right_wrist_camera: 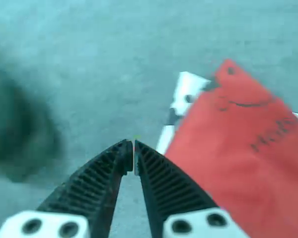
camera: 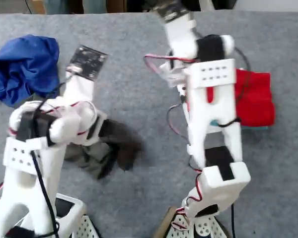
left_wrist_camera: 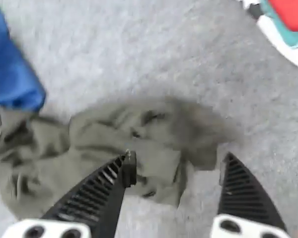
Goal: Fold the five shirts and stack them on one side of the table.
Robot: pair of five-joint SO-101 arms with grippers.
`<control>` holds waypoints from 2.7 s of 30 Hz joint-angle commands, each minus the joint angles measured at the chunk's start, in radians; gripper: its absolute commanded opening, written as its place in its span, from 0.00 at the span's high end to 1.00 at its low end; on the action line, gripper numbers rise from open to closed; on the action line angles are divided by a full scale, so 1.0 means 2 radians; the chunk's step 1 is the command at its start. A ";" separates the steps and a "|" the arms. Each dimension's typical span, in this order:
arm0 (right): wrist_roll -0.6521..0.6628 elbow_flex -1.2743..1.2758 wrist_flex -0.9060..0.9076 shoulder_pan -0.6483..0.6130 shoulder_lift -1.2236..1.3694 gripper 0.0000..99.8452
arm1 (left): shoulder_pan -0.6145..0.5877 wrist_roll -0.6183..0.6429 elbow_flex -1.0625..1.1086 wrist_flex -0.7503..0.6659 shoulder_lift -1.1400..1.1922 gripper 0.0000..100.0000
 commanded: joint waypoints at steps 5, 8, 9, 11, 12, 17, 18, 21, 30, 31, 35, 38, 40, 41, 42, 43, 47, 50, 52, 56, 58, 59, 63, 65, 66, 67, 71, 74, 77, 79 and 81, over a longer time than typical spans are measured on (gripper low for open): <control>-0.035 0.083 0.002 -0.132 -0.022 0.98 | -0.270 -0.072 0.014 0.001 0.014 0.70; -0.071 0.129 -0.005 -0.183 -0.014 0.94 | -0.366 -0.117 0.115 -0.087 0.043 0.70; -0.079 0.140 -0.009 -0.196 -0.007 0.90 | -0.379 -0.125 0.151 -0.121 0.057 0.70; -0.094 0.158 -0.027 -0.216 0.011 0.83 | -0.384 -0.130 0.214 -0.183 0.088 0.70; -0.100 0.163 -0.038 -0.222 0.023 0.80 | -0.382 -0.130 0.235 -0.202 0.102 0.70; -0.097 0.169 -0.048 -0.249 0.089 0.70 | -0.339 -0.126 0.250 -0.233 0.181 0.75; -0.097 0.169 -0.049 -0.252 0.104 0.70 | -0.329 -0.115 0.243 -0.234 0.196 0.77; -0.096 0.165 -0.052 -0.252 0.147 0.72 | -0.302 -0.070 0.225 -0.245 0.246 0.81; -0.101 0.165 -0.078 -0.177 0.186 0.97 | -0.282 0.011 0.152 -0.279 0.397 0.98; -0.101 0.165 -0.078 -0.163 0.182 0.96 | -0.287 0.011 0.145 -0.278 0.406 0.97; -0.100 0.166 -0.048 -0.117 0.145 0.98 | -0.330 0.014 0.122 -0.265 0.406 0.97; -0.095 0.167 -0.027 -0.094 0.086 0.98 | -0.371 0.012 0.081 -0.222 0.390 0.97; -0.076 0.171 -0.025 -0.081 0.040 0.98 | -0.401 0.015 0.038 -0.187 0.375 0.97; -0.065 0.175 -0.026 -0.074 0.017 0.98 | -0.414 0.015 0.013 -0.170 0.366 0.97; -0.059 0.179 -0.028 -0.067 -0.004 0.98 | -0.425 0.015 -0.011 -0.152 0.358 0.97; -0.055 0.187 -0.031 -0.059 -0.025 0.98 | -0.436 0.015 -0.035 -0.137 0.350 0.97; -0.046 0.252 -0.050 -0.028 -0.105 0.98 | -0.474 0.014 -0.105 -0.094 0.338 0.97; -0.013 0.343 -0.080 -0.025 -0.167 0.98 | -0.495 0.011 -0.110 -0.073 0.338 0.97; 0.004 0.422 -0.117 -0.028 -0.209 0.98 | -0.514 -0.005 -0.096 -0.070 0.338 0.97; 0.054 0.592 -0.184 -0.053 -0.300 0.98 | -0.566 -0.076 -0.063 -0.070 0.336 0.97; 0.074 0.670 -0.220 -0.068 -0.349 0.98 | -0.598 -0.101 -0.060 -0.071 0.337 0.97; 0.081 0.703 -0.237 -0.074 -0.371 0.98 | -0.611 -0.113 -0.060 -0.073 0.337 0.97; 0.091 0.776 -0.279 -0.081 -0.448 0.97 | -0.635 -0.143 -0.060 -0.074 0.338 0.97; 0.089 0.778 -0.276 -0.078 -0.474 0.93 | -0.636 -0.151 -0.060 -0.074 0.338 0.97; 0.089 0.777 -0.273 -0.077 -0.485 0.89 | -0.636 -0.153 -0.060 -0.074 0.338 0.97; 0.089 0.774 -0.267 -0.077 -0.493 0.85 | -0.636 -0.153 -0.060 -0.074 0.338 0.97; 0.087 0.715 -0.240 -0.078 -0.513 0.69 | -0.636 -0.152 -0.057 -0.074 0.338 0.97; 0.085 0.641 -0.228 -0.089 -0.509 0.65 | -0.641 -0.153 -0.055 -0.074 0.338 0.97; 0.054 0.580 -0.229 -0.131 -0.479 0.65 | -0.650 -0.153 -0.059 -0.074 0.338 0.97; 0.016 0.550 -0.232 -0.181 -0.435 0.65 | -0.652 -0.151 -0.053 -0.074 0.338 0.97; -0.033 0.527 -0.262 -0.233 -0.377 0.65 | -0.652 -0.151 -0.041 -0.074 0.338 0.97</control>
